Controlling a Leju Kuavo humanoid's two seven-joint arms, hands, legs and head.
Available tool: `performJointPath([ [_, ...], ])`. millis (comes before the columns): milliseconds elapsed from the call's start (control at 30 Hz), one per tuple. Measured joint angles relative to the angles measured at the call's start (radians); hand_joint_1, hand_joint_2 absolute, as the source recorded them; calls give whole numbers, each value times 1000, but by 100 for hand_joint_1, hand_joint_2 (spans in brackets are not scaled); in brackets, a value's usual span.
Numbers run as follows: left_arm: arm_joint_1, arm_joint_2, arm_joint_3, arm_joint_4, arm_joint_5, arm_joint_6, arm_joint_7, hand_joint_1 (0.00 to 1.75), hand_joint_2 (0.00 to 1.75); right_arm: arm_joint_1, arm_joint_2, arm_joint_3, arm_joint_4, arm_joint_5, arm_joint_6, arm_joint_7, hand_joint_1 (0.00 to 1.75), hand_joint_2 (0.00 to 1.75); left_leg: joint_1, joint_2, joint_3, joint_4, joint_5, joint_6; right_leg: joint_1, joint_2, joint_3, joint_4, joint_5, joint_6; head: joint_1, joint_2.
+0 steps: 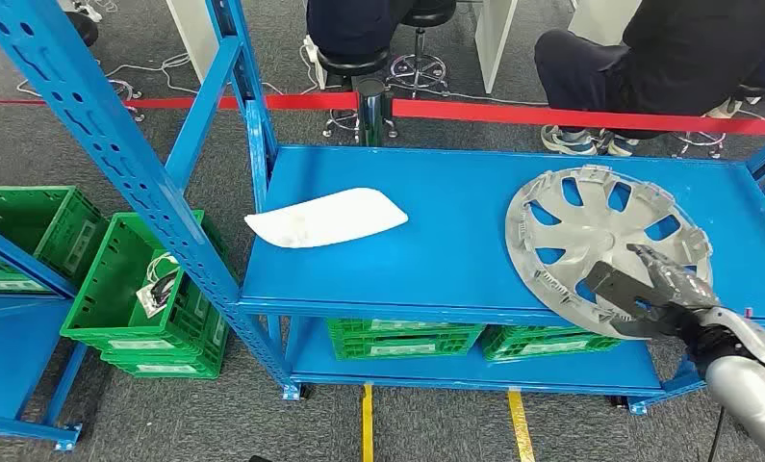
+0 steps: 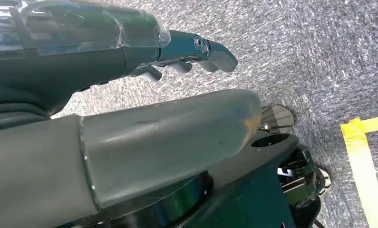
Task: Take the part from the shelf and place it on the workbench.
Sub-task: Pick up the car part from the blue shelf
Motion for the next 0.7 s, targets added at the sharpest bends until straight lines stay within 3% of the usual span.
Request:
performJointPath([
  [533, -2, 5, 0, 0, -8, -1, 12, 0, 0, -86, 64, 156, 127, 71, 25, 13, 0, 175, 0, 1, 1, 0, 0, 0, 0, 1, 0, 0, 0, 0, 0, 0],
  [667, -2, 9, 0, 0, -8, -1, 9, 0, 0, -106, 78, 184, 148, 89, 17, 9, 175, 175, 0, 1, 1, 0, 0, 0, 0, 1, 0, 0, 0, 0, 0, 0],
  [700, -2, 10, 0, 0, -8, -1, 9, 0, 0, -110, 80, 190, 152, 92, 13, 8, 175, 175, 0, 0, 1, 0, 0, 0, 0, 1, 0, 0, 0, 0, 0, 0],
])
